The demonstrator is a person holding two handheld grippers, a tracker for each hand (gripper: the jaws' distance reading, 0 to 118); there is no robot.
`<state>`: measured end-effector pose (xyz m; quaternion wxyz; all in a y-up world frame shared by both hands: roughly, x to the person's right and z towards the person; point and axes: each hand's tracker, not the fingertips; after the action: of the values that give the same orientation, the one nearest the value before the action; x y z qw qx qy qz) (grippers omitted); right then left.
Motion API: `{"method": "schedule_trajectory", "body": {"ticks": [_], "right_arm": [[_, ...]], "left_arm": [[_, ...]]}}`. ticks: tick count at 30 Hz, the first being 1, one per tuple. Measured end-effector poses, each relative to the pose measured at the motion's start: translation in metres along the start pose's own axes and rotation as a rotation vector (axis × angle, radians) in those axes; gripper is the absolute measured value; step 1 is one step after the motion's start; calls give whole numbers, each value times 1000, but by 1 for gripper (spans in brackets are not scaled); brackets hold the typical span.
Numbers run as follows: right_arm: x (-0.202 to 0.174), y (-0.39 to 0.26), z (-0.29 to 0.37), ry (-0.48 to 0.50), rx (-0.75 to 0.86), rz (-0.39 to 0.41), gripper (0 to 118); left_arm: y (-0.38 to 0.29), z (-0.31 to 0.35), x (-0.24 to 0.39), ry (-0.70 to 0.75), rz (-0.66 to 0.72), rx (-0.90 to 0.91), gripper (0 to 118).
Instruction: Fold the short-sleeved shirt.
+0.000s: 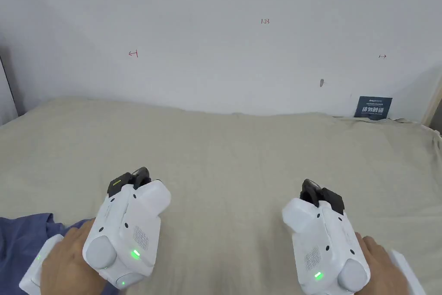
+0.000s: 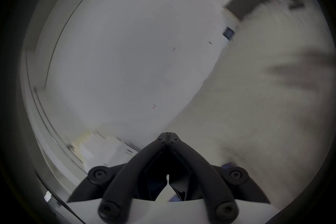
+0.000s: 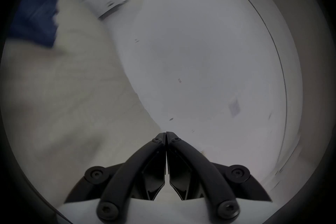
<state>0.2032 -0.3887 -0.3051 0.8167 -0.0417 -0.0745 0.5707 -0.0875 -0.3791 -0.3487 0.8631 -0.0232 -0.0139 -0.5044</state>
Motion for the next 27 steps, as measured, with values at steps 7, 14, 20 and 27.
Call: {"method": "schedule_trajectory", "body": {"ticks": [7, 14, 20, 27], "right_arm": [[14, 2, 0, 52, -82, -485, 0], [24, -21, -3, 97, -181, -1276, 0], [22, -17, 2, 79, -185, -1236, 0], [26, -18, 1, 71, -197, -1221, 0]], "left_arm": [[-2, 4, -17, -61, 621, -35, 0], [-15, 20, -23, -78, 1245, -39, 0], [-11, 20, -25, -86, 1161, -10, 0], [-12, 13, -27, -64, 1104, -12, 0]]}}
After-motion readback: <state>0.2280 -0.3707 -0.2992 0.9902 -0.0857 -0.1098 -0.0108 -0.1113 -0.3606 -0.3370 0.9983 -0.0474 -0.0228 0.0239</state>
